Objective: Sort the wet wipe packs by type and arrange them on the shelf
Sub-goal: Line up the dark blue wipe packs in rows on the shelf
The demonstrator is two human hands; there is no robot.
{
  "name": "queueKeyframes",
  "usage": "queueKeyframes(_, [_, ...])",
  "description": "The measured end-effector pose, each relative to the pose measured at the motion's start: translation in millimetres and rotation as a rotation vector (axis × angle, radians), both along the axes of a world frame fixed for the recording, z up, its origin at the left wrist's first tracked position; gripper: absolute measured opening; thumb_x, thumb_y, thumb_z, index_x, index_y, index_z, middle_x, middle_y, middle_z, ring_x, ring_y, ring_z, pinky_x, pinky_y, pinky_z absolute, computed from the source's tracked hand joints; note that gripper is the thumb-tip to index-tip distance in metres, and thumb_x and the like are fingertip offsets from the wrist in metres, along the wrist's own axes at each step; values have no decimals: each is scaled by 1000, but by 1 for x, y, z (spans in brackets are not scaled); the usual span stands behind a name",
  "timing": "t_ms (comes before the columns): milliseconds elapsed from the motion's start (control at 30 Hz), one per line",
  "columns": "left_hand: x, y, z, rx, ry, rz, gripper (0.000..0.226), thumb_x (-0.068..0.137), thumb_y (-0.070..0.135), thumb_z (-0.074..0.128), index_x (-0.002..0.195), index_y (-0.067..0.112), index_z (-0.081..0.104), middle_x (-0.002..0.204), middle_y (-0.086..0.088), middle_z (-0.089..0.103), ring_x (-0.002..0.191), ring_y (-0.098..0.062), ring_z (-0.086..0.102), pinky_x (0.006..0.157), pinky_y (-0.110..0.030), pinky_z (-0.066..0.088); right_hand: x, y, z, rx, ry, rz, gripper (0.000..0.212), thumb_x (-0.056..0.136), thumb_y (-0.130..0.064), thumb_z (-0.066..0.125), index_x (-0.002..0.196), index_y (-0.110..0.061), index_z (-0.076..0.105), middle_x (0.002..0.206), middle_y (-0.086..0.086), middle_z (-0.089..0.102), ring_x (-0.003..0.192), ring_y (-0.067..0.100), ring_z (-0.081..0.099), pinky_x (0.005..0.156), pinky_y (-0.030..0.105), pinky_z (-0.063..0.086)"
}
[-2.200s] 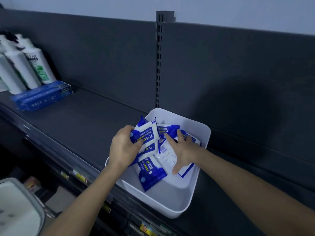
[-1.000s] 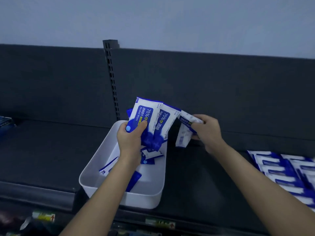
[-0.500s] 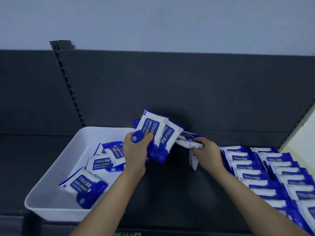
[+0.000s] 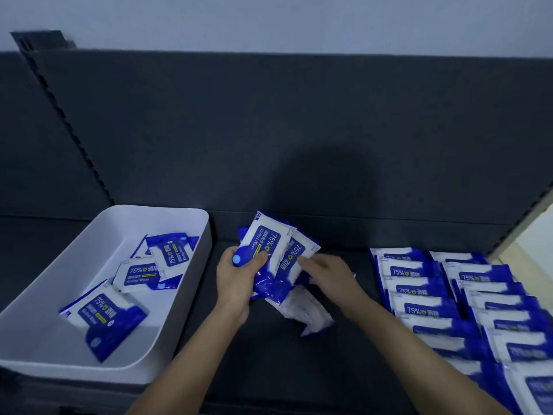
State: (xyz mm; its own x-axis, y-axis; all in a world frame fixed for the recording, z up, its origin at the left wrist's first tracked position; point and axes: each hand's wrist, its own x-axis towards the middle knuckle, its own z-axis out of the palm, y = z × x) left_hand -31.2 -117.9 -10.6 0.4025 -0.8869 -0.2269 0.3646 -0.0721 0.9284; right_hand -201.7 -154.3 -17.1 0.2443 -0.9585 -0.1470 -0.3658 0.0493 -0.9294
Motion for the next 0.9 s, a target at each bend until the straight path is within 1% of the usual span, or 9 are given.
queueKeyframes(67, [-10,0,-4,-10,-10,-20,27,78,4,75,97,12,57,99,-13,71,84,-29,70,77,-48,58,3,-1,-1,254,-323,-23,43,84,-45,66,107,-8,67,102,6,73,98,19,69,92,44,53])
queueKeyframes(133, [-18,1,-6,-19,-79,-85,33,76,-2,75,100,10,55,98,-14,69,82,-26,69,75,-45,59,9,1,-4,323,-436,-91,58,72,-43,78,118,-12,59,107,7,71,97,20,70,84,40,57])
queueKeyframes(267, [-26,3,-11,22,-158,-246,49,69,-8,79,107,7,51,105,-12,67,89,-25,69,73,-40,59,5,8,-9,254,-389,-273,51,72,-11,82,112,-13,51,104,7,68,87,15,70,63,27,56])
queueKeyframes(333, [-22,3,-16,40,-81,-255,44,71,-8,76,105,8,54,109,-18,67,88,-29,68,73,-42,59,-5,7,-13,262,-378,-275,49,72,-6,81,111,-14,52,104,6,68,87,17,69,68,34,58])
queueKeyframes(467, [-15,6,-22,45,13,-224,17,93,0,53,109,4,58,108,-19,69,84,-26,69,70,-36,60,-21,2,-17,267,-290,-233,48,73,-7,80,111,-19,53,107,5,68,93,19,69,84,46,57])
queueKeyframes(600, [-9,4,-20,53,-45,-226,15,97,2,48,104,9,59,101,-12,72,81,-20,72,63,-30,58,-23,2,-11,238,-258,-243,38,80,-7,74,109,-20,53,106,2,67,93,16,67,80,39,57])
queueKeyframes(667, [-6,1,-19,45,-52,-265,17,97,2,48,109,7,59,104,-12,72,87,-24,71,68,-34,59,-18,5,-7,219,-254,-216,37,82,-7,71,110,-22,52,107,1,66,93,14,67,77,34,57])
queueKeyframes(800, [-4,-4,-16,44,-100,-335,18,97,5,49,113,5,58,108,-14,71,96,-31,69,77,-40,59,-8,6,-1,201,-187,-132,43,83,-8,70,118,-25,51,114,-1,65,103,15,64,90,43,55])
queueKeyframes(900, [1,-10,-16,68,-239,-251,8,95,13,58,96,5,59,94,-19,71,83,-33,68,75,-46,56,-7,5,4,137,-153,-125,42,83,-6,70,117,-24,52,113,-2,65,103,14,65,87,39,56])
